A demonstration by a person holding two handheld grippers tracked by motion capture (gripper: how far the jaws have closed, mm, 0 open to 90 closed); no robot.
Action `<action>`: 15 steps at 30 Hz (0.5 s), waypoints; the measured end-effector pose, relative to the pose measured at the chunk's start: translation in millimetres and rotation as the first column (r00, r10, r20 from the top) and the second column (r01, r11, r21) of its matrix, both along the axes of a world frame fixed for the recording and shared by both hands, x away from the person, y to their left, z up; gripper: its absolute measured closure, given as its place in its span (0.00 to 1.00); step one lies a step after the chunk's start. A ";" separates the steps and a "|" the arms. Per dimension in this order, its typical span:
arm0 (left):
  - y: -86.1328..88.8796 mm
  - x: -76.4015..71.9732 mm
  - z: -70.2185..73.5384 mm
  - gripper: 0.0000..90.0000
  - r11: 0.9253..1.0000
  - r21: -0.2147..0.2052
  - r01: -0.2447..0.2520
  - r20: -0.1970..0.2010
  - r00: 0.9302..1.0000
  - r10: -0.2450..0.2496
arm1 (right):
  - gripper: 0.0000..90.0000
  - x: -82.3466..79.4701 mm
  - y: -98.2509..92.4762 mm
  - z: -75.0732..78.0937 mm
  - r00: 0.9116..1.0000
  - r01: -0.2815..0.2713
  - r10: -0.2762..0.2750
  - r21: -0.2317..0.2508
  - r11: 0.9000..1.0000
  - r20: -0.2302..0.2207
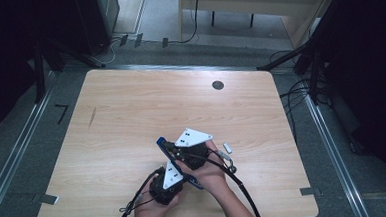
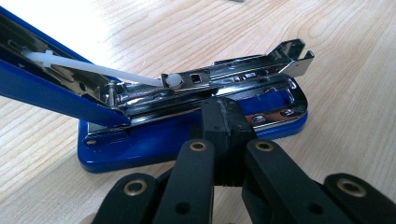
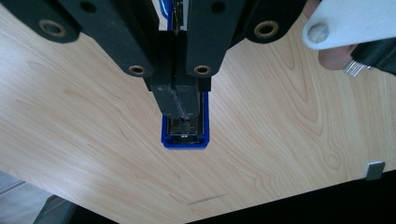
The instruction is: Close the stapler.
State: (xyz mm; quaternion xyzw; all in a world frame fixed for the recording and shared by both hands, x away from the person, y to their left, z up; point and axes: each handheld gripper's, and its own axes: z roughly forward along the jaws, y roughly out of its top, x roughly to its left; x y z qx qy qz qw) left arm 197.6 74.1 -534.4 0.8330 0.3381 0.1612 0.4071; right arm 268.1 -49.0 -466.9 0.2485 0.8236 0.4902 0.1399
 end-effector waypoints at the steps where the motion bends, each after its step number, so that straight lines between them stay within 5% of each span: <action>1: 0.0 0.0 0.0 1.00 1.000 0.000 0.000 0.000 1.000 0.000 | 1.00 1.0 0.5 -0.7 1.000 -0.001 0.001 0.004 1.000 -0.004; 15: -0.1 -0.2 0.0 1.00 1.000 0.003 0.001 0.002 1.000 -0.001 | 1.00 6.5 6.2 -6.8 1.000 -0.012 0.012 -0.001 1.000 -0.022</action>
